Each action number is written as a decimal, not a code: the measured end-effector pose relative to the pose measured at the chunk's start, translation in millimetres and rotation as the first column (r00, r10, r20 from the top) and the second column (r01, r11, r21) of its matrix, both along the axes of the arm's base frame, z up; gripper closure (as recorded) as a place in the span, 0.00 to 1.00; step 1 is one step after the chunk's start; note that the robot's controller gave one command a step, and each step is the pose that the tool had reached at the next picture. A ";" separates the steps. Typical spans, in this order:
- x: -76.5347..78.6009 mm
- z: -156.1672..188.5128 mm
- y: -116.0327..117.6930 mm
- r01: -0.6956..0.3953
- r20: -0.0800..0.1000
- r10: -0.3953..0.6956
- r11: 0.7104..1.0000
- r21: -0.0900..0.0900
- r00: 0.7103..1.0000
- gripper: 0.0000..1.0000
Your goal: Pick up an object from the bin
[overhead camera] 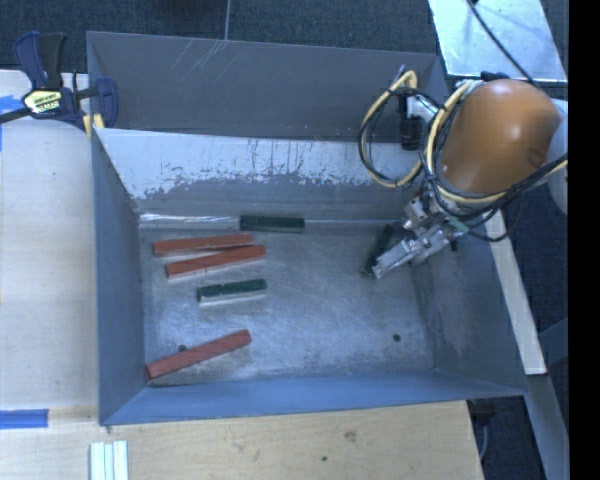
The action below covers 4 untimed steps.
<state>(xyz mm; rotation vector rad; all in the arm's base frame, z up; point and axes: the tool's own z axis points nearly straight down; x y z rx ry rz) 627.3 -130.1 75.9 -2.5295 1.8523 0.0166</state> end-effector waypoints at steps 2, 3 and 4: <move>-0.3 -3.6 42.2 -0.290 0.008 0.290 0.957 -0.009 0.957 0.00; -0.8 -3.8 41.0 -0.287 0.005 0.287 0.958 -0.009 0.958 1.00; -27.5 -6.3 19.5 -0.805 0.005 0.805 0.593 -0.009 0.593 1.00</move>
Offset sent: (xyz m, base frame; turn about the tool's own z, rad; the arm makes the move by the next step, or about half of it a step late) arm -0.0211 0.0144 -0.0059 -0.0520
